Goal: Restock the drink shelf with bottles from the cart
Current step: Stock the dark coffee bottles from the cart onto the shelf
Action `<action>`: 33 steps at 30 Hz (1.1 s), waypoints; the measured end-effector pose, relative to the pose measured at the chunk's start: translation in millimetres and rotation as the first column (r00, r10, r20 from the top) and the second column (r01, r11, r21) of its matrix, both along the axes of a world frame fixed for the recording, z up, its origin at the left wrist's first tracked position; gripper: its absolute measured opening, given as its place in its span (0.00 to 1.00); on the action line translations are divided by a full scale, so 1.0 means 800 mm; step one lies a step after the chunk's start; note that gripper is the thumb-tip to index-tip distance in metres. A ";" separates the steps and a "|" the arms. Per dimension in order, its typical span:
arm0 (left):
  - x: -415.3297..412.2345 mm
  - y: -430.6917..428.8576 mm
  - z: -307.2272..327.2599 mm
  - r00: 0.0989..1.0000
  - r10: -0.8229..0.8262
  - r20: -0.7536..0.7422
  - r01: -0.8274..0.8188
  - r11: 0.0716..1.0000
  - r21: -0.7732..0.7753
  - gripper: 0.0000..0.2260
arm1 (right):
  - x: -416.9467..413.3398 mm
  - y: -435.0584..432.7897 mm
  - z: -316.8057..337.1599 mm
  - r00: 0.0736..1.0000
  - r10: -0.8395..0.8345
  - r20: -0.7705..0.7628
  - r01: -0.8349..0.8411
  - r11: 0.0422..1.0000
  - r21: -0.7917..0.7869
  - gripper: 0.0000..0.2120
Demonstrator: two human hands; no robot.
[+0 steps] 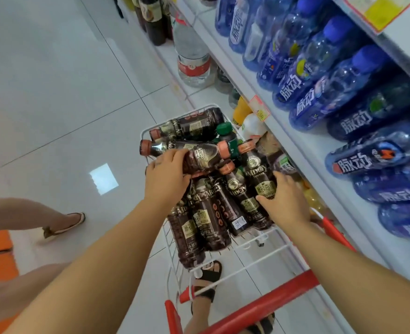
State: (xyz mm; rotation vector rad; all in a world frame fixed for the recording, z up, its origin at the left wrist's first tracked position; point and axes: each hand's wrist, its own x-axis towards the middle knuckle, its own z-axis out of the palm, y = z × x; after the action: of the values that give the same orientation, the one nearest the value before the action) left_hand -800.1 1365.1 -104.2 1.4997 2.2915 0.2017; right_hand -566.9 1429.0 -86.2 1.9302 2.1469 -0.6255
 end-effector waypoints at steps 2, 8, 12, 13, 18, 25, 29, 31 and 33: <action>0.000 0.010 -0.009 0.996 -0.037 -0.084 0.034 0.999 -0.034 0.29 | 0.001 0.002 -0.002 1.000 -0.017 -0.015 0.017 1.000 0.025 0.34; 0.012 0.003 0.002 0.994 -0.026 -0.107 0.032 0.998 0.060 0.27 | 0.007 0.007 0.007 0.986 -0.108 -0.127 0.105 0.994 -0.027 0.29; 0.042 -0.016 0.061 0.999 0.016 0.038 -0.021 0.990 0.143 0.27 | 0.019 -0.001 0.048 0.938 -0.170 -0.301 0.136 0.982 -0.129 0.28; 0.052 -0.019 0.081 0.995 0.031 0.098 -0.046 0.987 0.155 0.27 | 0.024 -0.006 0.067 0.917 -0.179 -0.355 0.133 0.980 -0.150 0.28; 0.117 -0.029 0.209 0.825 0.019 0.565 -0.247 0.911 0.330 0.20 | 0.060 -0.039 0.197 0.793 -0.157 -0.588 0.150 0.987 -0.061 0.26; 0.223 -0.022 0.422 0.685 -0.282 0.672 -0.354 0.678 0.644 0.17 | 0.127 -0.069 0.416 0.588 0.010 -0.809 0.291 0.930 0.224 0.26; 0.276 -0.017 0.531 0.661 -0.550 0.511 -0.232 0.497 0.836 0.16 | 0.181 -0.084 0.517 0.473 0.135 -0.871 0.403 0.846 0.350 0.25; 0.309 -0.017 0.569 0.634 -0.643 0.429 -0.194 0.404 0.894 0.16 | 0.214 -0.095 0.555 0.440 0.186 -0.879 0.469 0.787 0.401 0.25; 0.344 -0.019 0.597 0.610 -0.712 0.347 -0.166 0.314 0.935 0.15 | 0.249 -0.110 0.583 0.411 0.232 -0.882 0.535 0.722 0.439 0.25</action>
State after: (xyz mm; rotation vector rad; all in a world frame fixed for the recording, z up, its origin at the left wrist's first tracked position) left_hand -525.0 1349.9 373.3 1.7410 1.0082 1.9140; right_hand -368.0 1341.3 380.5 2.5805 3.2329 -1.3593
